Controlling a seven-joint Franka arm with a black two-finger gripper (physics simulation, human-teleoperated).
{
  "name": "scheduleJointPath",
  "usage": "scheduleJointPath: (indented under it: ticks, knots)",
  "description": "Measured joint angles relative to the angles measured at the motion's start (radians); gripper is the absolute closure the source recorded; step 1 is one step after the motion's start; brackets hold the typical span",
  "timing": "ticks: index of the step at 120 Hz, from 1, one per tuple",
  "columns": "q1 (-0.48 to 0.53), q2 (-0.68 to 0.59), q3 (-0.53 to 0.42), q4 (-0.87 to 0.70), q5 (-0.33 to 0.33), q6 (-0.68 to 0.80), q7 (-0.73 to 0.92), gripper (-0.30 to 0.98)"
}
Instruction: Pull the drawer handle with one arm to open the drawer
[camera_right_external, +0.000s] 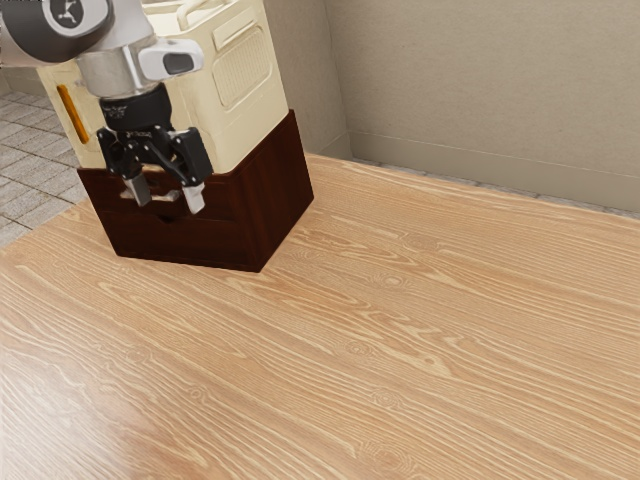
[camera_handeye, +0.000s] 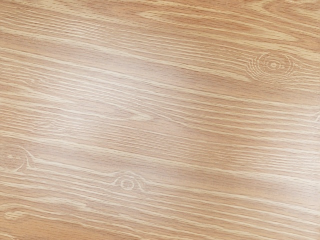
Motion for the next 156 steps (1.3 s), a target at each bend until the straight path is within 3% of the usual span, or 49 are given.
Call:
scheduleJointPath:
  ticks: [17, 30, 44, 58, 77, 103, 124, 156]
  knots:
    - [-0.006, -0.002, -0.003, 0.000, 0.000, 0.120, 0.008, 0.02]
    - [-0.016, -0.083, -0.008, 0.028, 0.006, 0.166, 0.012, 0.02]
    - [0.029, -0.142, -0.068, 0.046, 0.100, 0.170, 0.016, 0.02]
    - [0.020, -0.135, -0.072, 0.047, 0.123, 0.167, -0.010, 0.02]
    - [-0.096, -0.093, 0.051, 0.036, -0.019, 0.166, -0.209, 0.02]
    - [-0.198, -0.064, 0.237, 0.035, -0.073, 0.175, -0.564, 0.02]
    - [0.015, -0.012, 0.360, 0.007, -0.087, 0.270, -0.812, 0.02]
    - [0.085, 0.073, 0.383, -0.041, -0.117, 0.481, -1.073, 0.03]
